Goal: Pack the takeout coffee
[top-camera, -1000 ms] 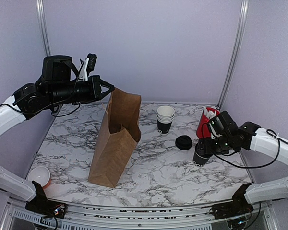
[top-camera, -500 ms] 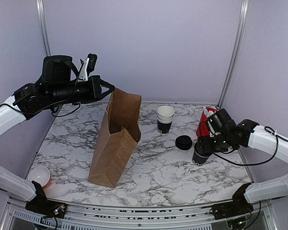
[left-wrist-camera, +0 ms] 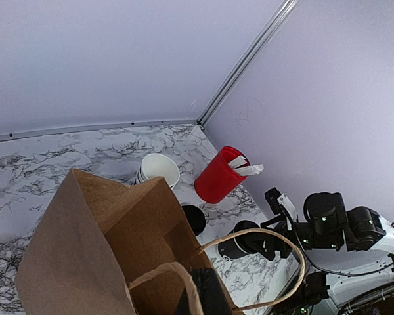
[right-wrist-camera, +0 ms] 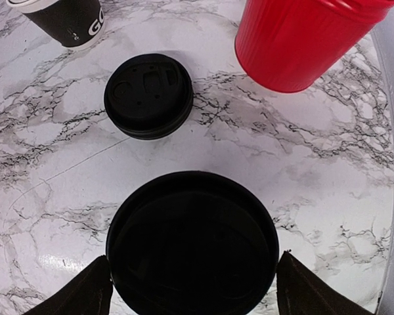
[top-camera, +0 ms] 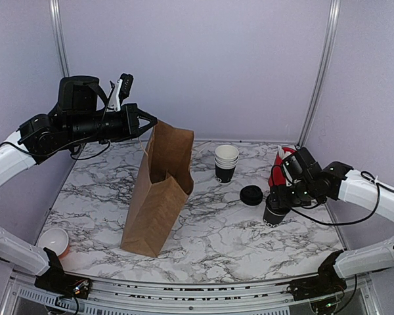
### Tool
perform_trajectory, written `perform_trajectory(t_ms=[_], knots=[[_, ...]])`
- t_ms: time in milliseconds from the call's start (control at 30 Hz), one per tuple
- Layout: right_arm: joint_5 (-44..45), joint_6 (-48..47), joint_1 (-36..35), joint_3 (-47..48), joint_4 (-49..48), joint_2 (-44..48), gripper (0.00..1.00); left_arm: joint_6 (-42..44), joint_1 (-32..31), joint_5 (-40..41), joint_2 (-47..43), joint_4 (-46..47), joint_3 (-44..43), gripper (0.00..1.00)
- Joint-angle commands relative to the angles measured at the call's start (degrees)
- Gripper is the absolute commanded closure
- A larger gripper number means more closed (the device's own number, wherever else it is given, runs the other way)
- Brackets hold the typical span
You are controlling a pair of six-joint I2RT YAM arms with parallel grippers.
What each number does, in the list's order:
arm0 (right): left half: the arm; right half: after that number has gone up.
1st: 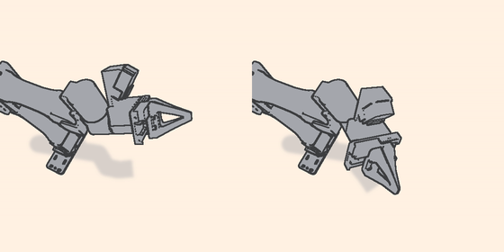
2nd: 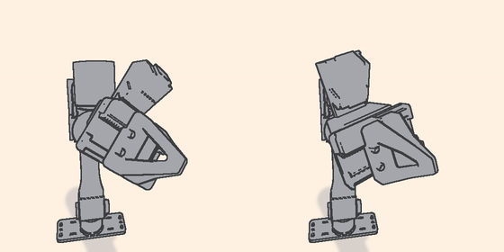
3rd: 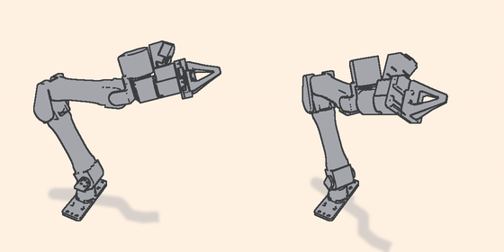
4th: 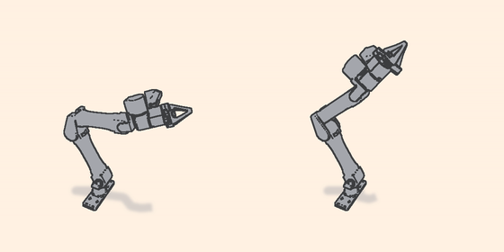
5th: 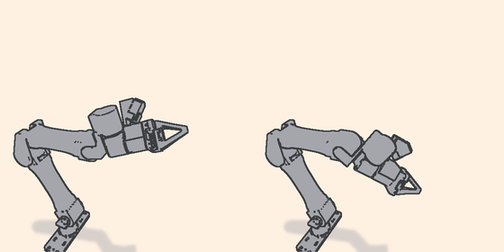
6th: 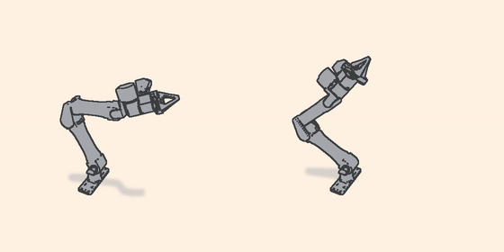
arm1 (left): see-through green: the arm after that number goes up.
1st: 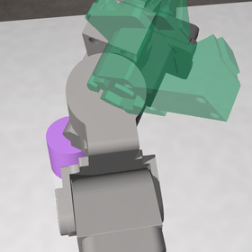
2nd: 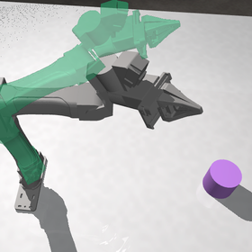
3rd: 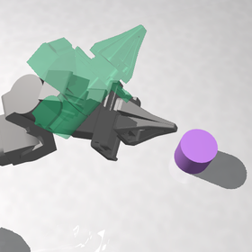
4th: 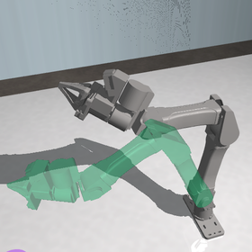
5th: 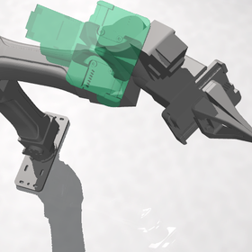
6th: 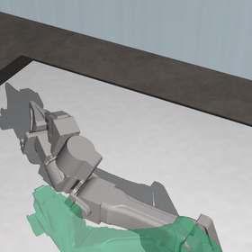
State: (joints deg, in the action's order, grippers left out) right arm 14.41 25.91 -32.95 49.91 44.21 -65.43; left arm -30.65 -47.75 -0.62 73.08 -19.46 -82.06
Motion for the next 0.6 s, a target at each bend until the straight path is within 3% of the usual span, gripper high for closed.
perform_trajectory(t_ms=[0, 233, 567], knots=[[-0.1, 0.6, -1.0, 1.4, -0.5, -0.9, 0.17, 0.2, -0.2, -0.7, -0.2, 2.6, -0.6, 1.00], [-0.3, 1.2, -1.2, 0.6, -0.7, -0.8, 0.19, 0.0, -0.2, -0.5, -0.8, 2.7, -0.1, 1.00], [0.1, 1.4, -1.2, 2.1, 0.3, 1.2, 0.31, -0.2, -0.2, -1.0, -0.7, 2.9, 0.0, 1.00]])
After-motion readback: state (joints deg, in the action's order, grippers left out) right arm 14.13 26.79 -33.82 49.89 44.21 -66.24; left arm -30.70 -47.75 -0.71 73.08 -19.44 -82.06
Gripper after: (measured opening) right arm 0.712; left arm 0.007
